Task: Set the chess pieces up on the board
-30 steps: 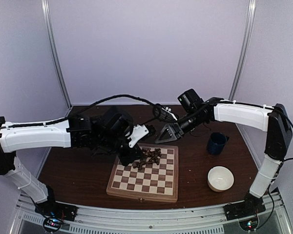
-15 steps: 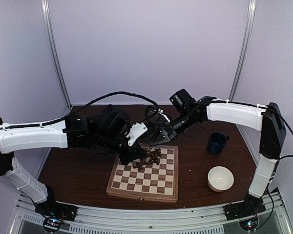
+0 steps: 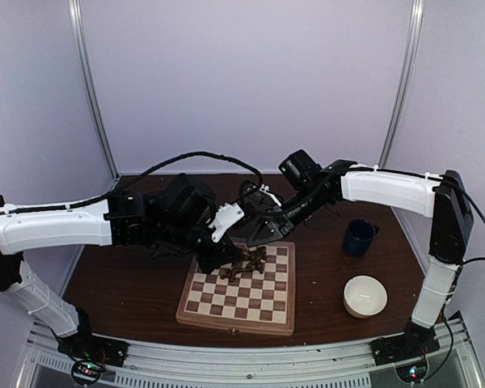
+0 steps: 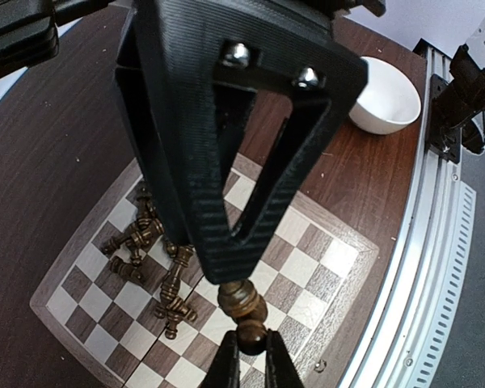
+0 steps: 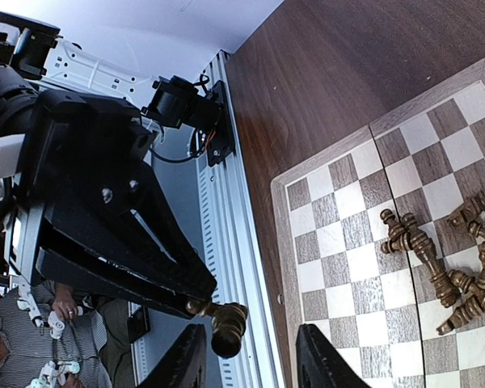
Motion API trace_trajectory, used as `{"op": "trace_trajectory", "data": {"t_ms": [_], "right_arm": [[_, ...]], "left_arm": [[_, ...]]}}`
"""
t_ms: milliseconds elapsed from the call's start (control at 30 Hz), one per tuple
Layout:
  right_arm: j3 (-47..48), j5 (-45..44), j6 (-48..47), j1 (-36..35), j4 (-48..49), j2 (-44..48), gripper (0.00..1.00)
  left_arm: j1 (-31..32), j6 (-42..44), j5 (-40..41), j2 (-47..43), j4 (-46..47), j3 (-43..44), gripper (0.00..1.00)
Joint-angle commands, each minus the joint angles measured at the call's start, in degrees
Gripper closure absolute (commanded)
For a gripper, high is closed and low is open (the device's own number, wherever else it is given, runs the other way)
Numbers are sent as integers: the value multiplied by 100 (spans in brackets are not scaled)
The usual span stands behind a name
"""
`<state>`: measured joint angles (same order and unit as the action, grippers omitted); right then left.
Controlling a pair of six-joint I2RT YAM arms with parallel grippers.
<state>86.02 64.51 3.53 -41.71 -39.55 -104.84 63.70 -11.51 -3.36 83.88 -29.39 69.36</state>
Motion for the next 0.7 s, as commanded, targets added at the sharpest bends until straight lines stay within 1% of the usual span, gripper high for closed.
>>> {"op": "trace_trajectory", "data": {"t_ms": [0,133,400,467,533,600,667], "right_arm": [[95,-22,-195,-98,-100,12,61],[124,23,-193,-122,-92,-34,69],[118,83,-161,-126,-24,-58,80],[122,83,-160,-126,-9,-55,82],[128,87,-155,-136,0,-53,81],[135,113,-127,-150,0,-69,73],[134,127,-114,-159,-1,-69,68]], "left_arm": [[-20,-54,-8,-15,234,42,100],[-21,-53,-17,12,236,36,100],[-18,-46,-5,33,227,23,100],[-16,-47,0,47,221,18,100],[-19,-41,-5,54,213,22,100],[-17,-44,-13,58,209,25,100],[-16,-40,-27,54,206,23,100]]}}
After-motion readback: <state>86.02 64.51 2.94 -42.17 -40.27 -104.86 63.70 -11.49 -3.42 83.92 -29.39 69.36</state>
